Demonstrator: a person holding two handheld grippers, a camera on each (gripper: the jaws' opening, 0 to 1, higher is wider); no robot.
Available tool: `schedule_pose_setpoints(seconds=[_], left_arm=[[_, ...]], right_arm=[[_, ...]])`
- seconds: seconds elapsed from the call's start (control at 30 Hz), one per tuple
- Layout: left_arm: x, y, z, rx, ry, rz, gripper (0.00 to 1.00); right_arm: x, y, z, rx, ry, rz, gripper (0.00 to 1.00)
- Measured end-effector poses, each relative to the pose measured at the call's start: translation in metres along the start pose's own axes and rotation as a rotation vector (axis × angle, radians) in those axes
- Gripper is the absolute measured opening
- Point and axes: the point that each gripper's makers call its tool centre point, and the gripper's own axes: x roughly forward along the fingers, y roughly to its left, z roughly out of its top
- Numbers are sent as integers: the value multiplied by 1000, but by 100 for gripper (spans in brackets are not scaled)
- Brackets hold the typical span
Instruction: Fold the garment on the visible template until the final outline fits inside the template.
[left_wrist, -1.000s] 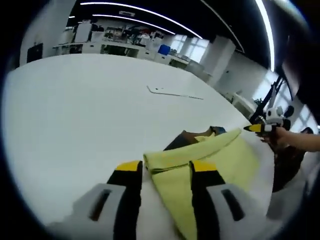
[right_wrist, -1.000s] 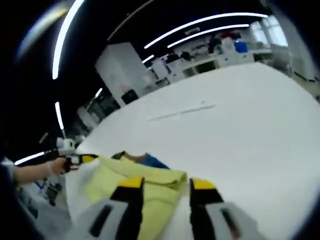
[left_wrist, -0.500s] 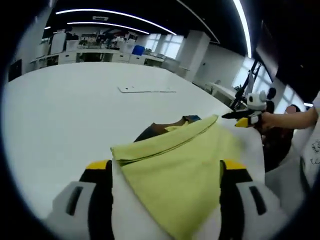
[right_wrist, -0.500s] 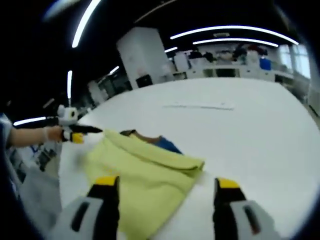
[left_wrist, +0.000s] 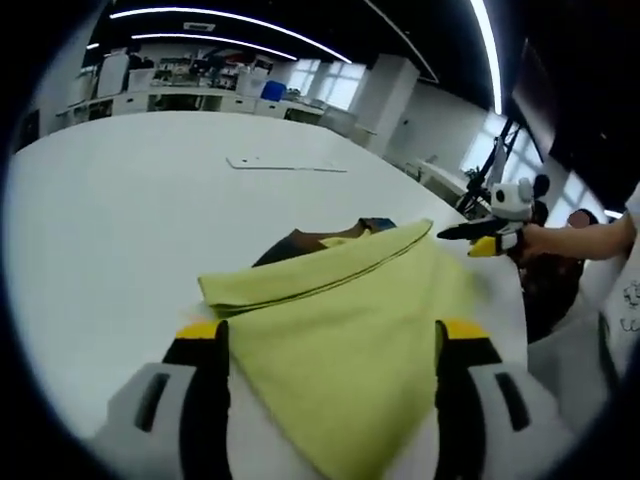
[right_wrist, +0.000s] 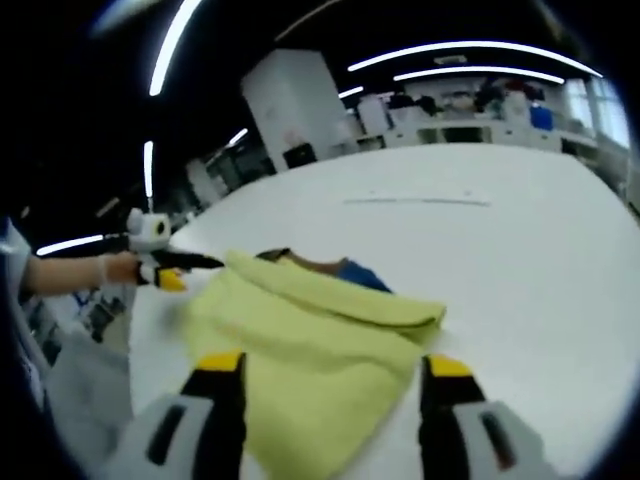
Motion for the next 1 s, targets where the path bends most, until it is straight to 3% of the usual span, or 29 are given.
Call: schedule_pose_setpoints(seconds=[0.53, 0.7, 1.0], left_arm=[[14, 4, 12, -22, -45, 0, 81], [17, 2, 26, -46, -101, 3, 82], [28, 24, 39, -73, -130, 66, 84]], right_arm=[[27, -9, 10, -1, -8, 8, 65], [35, -15, 22, 5, -32, 7, 65], [51, -29, 28, 16, -33, -38, 65]])
